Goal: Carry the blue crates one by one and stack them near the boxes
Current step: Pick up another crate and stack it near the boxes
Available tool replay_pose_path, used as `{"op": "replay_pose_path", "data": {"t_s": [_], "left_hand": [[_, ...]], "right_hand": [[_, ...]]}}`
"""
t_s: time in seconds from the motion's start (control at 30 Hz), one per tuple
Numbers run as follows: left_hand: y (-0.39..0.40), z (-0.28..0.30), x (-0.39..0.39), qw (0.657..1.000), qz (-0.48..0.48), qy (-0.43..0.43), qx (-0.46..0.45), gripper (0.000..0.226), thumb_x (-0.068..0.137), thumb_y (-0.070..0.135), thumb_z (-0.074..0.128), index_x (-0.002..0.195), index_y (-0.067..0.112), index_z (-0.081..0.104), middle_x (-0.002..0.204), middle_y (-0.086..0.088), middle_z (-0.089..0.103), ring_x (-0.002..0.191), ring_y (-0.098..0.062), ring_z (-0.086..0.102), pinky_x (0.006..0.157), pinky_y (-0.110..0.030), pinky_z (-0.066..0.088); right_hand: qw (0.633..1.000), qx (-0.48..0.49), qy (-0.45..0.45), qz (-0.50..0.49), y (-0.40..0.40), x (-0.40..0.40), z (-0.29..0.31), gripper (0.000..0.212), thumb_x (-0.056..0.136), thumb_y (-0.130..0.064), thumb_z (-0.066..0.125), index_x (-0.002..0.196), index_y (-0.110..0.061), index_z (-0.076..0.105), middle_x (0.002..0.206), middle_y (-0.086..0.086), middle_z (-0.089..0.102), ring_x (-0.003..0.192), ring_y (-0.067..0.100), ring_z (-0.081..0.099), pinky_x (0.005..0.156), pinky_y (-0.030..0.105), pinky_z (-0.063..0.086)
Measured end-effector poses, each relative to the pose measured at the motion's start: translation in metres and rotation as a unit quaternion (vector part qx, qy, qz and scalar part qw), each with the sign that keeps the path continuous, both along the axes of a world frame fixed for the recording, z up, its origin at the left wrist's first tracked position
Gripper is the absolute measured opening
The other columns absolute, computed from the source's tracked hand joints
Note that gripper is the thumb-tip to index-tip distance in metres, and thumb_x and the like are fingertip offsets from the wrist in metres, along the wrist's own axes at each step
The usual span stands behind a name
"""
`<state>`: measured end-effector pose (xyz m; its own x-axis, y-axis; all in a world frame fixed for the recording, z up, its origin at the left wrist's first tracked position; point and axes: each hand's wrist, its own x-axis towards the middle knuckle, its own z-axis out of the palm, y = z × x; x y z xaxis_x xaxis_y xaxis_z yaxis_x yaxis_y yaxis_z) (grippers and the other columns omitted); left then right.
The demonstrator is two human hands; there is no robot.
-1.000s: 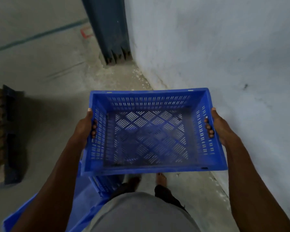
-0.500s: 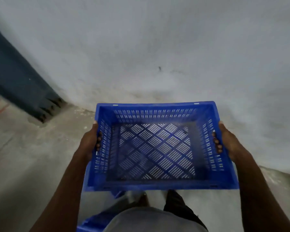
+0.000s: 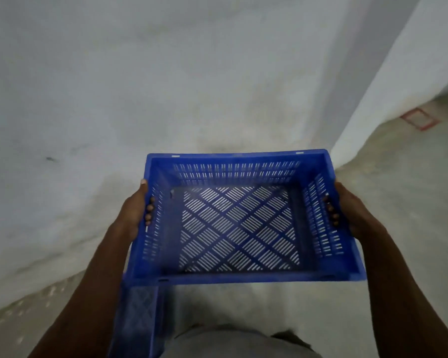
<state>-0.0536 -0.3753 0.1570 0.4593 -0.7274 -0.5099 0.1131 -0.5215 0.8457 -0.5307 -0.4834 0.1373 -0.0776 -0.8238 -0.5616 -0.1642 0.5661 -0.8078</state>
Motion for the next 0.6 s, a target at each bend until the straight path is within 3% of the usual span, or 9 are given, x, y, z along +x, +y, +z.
{"op": "replay_pose_path", "data": {"t_s": [0.3, 0.6], "left_hand": [[-0.131, 0.001, -0.274, 0.986, -0.168, 0.009, -0.001, 0.059, 0.090, 0.075, 0.047, 0.073, 0.018, 0.051, 0.055, 0.003, 0.043, 0.044, -0.013, 0.035, 0.046, -0.026, 0.035], [-0.261, -0.005, -0.524, 0.947, -0.320, 0.018, 0.012, 0.057, 0.094, 0.071, 0.046, 0.077, 0.017, 0.052, 0.059, -0.001, 0.045, 0.048, -0.014, 0.036, 0.050, -0.029, 0.038]], "right_hand": [[0.981, -0.012, 0.029, -0.192, 0.036, -0.269, 0.015, 0.063, 0.095, -0.071, 0.035, 0.087, -0.013, 0.055, 0.056, 0.001, 0.043, 0.039, 0.013, 0.032, 0.038, 0.022, 0.030], [0.943, 0.012, 0.028, -0.333, 0.039, -0.487, 0.008, 0.066, 0.094, -0.073, 0.036, 0.085, -0.012, 0.056, 0.058, 0.001, 0.043, 0.045, 0.015, 0.032, 0.043, 0.027, 0.029]]}}
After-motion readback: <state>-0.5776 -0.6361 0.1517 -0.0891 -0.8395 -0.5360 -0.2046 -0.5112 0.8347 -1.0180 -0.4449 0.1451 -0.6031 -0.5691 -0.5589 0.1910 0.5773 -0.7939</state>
